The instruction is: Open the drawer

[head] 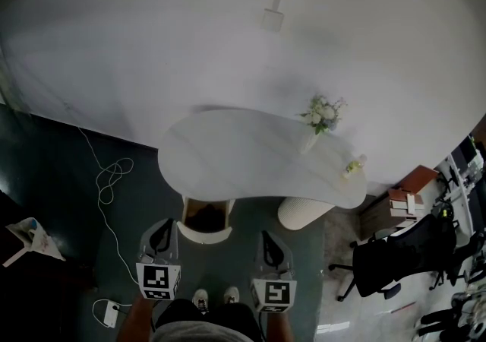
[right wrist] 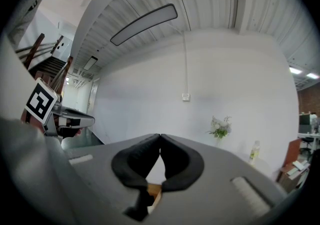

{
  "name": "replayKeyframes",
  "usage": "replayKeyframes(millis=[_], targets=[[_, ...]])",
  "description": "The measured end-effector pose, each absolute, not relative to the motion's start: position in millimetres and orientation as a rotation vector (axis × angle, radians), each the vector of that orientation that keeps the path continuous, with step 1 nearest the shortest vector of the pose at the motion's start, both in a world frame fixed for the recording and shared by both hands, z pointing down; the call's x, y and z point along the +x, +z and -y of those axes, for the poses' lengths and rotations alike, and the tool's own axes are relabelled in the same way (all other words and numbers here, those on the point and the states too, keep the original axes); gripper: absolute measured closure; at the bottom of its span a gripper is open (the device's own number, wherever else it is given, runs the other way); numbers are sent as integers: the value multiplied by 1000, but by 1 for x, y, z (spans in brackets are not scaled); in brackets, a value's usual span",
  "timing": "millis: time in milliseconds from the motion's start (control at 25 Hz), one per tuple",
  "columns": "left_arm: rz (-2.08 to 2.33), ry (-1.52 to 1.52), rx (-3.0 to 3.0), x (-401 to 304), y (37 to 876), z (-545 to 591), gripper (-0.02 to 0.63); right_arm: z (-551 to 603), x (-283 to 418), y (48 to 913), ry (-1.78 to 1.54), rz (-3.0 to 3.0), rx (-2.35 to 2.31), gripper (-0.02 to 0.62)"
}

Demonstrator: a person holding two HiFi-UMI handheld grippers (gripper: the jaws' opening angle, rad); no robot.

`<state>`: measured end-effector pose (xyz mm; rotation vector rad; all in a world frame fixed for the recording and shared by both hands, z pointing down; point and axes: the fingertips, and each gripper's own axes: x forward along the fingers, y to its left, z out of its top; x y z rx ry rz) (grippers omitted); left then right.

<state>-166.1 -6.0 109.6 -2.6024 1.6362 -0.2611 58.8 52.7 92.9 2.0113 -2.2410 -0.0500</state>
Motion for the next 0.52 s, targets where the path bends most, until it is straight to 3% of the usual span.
replayKeyframes(millis=[520], targets=[[-1624,-260,-2604,-166,108,8,594,-53,56,94,-57,2245,2018,592]])
